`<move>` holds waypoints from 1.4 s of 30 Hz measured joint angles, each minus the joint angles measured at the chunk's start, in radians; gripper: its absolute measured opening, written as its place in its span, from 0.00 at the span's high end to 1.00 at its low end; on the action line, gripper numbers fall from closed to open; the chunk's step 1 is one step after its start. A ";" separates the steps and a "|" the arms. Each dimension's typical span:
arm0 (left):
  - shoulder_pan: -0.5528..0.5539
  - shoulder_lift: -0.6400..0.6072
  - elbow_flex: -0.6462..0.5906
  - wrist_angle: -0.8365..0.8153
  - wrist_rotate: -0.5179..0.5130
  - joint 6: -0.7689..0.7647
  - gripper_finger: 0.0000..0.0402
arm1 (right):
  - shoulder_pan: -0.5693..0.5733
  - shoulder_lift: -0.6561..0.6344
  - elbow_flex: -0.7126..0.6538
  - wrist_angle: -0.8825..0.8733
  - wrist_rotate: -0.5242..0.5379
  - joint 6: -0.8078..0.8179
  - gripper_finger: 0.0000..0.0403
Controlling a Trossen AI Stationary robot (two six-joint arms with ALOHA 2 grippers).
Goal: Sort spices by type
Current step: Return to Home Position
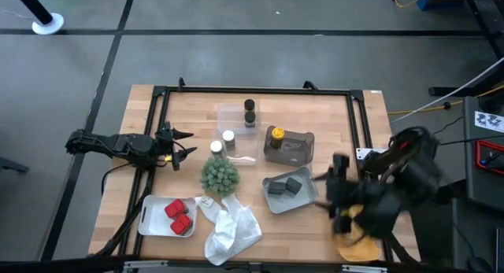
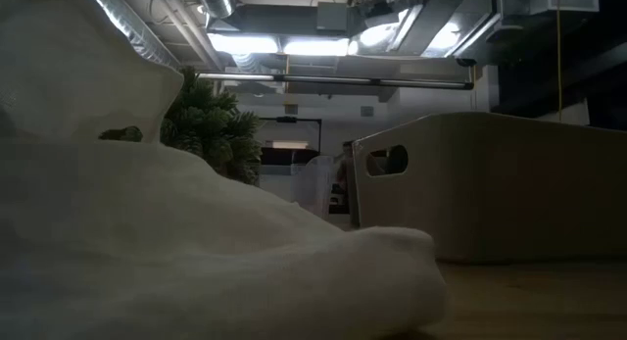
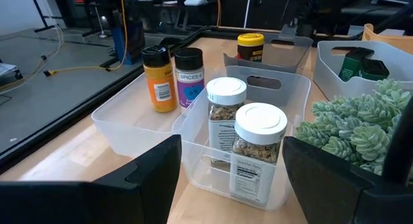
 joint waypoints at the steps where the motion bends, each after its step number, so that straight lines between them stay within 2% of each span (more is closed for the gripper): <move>1: 0.000 0.000 0.000 0.000 0.000 0.000 0.37 | -0.017 -0.021 0.013 0.000 -0.003 -0.030 0.36; 5: 0.000 0.000 0.000 0.001 0.000 0.010 0.37 | -0.092 -0.135 0.006 -0.001 -0.008 -0.130 0.36; 9: 0.000 0.000 0.000 0.002 0.012 -0.016 0.37 | -0.184 -0.240 -0.059 0.000 0.002 -0.186 0.36; 12: 0.000 0.000 0.000 0.001 0.128 -0.023 0.37 | -0.257 -0.327 -0.161 0.025 0.001 -0.184 0.36; 16: 0.000 0.000 0.000 0.001 0.254 -0.038 0.37 | -0.330 -0.472 -0.403 0.212 -0.088 -0.231 0.36; 21: 0.000 0.000 -0.002 0.016 0.331 -0.029 0.37 | -0.407 -0.702 -0.810 0.611 -0.270 -0.377 0.36; 24: 0.000 0.000 -0.003 0.028 0.367 0.003 0.37 | -0.465 -0.856 -1.032 0.787 -0.347 -0.402 0.36; 28: 0.000 0.000 -0.003 0.039 0.375 0.031 0.37 | -0.539 -1.047 -1.278 0.940 -0.389 -0.396 0.36; 32: 0.001 0.000 -0.003 0.056 0.380 0.070 0.37 | -0.577 -1.238 -1.458 1.039 -0.469 -0.395 0.36; 35: 0.001 0.000 -0.003 0.066 0.380 0.091 0.37 | -0.587 -1.368 -1.563 1.100 -0.491 -0.393 0.36; 42: 0.001 0.000 -0.003 0.091 0.386 0.068 0.37 | -0.585 -1.576 -1.768 1.186 -0.523 -0.370 0.36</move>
